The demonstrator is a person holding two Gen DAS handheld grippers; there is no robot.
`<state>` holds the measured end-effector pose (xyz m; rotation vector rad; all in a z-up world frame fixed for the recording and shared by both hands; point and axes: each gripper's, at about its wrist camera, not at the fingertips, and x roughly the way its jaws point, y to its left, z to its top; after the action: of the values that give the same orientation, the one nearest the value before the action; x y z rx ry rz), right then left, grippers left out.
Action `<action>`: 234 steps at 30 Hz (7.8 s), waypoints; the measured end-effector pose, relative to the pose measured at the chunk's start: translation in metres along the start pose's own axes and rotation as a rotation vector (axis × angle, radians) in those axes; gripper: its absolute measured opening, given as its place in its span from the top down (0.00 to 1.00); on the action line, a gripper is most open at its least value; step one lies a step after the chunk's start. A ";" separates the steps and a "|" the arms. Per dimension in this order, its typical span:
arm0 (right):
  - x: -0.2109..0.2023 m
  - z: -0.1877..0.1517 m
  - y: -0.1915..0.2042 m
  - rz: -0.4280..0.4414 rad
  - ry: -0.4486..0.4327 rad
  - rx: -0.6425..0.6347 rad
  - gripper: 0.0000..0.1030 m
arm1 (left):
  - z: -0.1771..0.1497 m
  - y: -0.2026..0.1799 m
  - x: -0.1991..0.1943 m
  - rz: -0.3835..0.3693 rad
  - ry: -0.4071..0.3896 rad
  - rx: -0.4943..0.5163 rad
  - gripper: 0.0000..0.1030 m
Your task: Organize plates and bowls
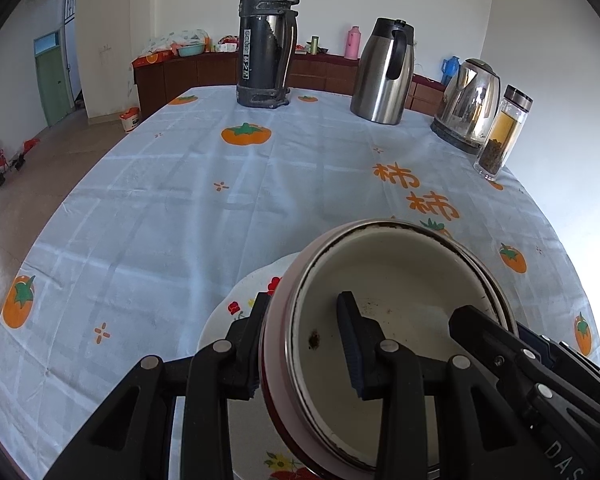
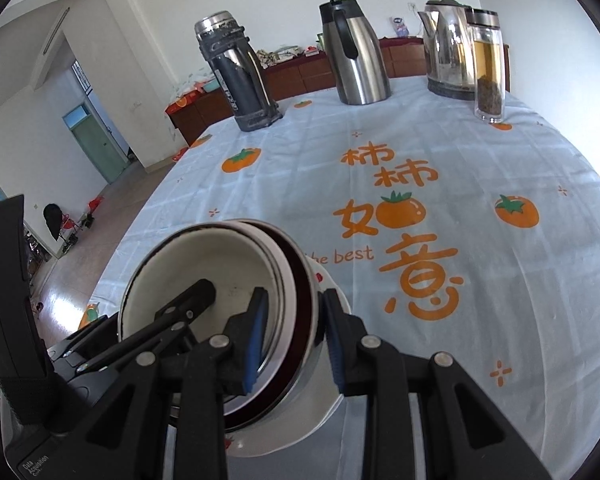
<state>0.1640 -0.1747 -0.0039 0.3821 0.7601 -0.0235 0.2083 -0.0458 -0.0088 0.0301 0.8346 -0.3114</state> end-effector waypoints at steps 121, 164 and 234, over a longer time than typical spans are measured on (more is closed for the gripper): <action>-0.045 -0.025 -0.010 0.042 -0.194 0.004 0.49 | -0.021 -0.006 -0.022 0.093 -0.033 0.021 0.28; -0.109 -0.079 0.012 0.066 -0.340 -0.061 0.35 | -0.079 -0.008 -0.109 0.177 -0.249 0.059 0.27; -0.173 -0.122 0.021 0.049 -0.475 -0.079 0.30 | -0.118 -0.008 -0.166 0.241 -0.368 0.063 0.18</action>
<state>-0.0400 -0.1325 0.0392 0.3034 0.2812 -0.0370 0.0160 0.0070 0.0337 0.1277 0.4490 -0.1101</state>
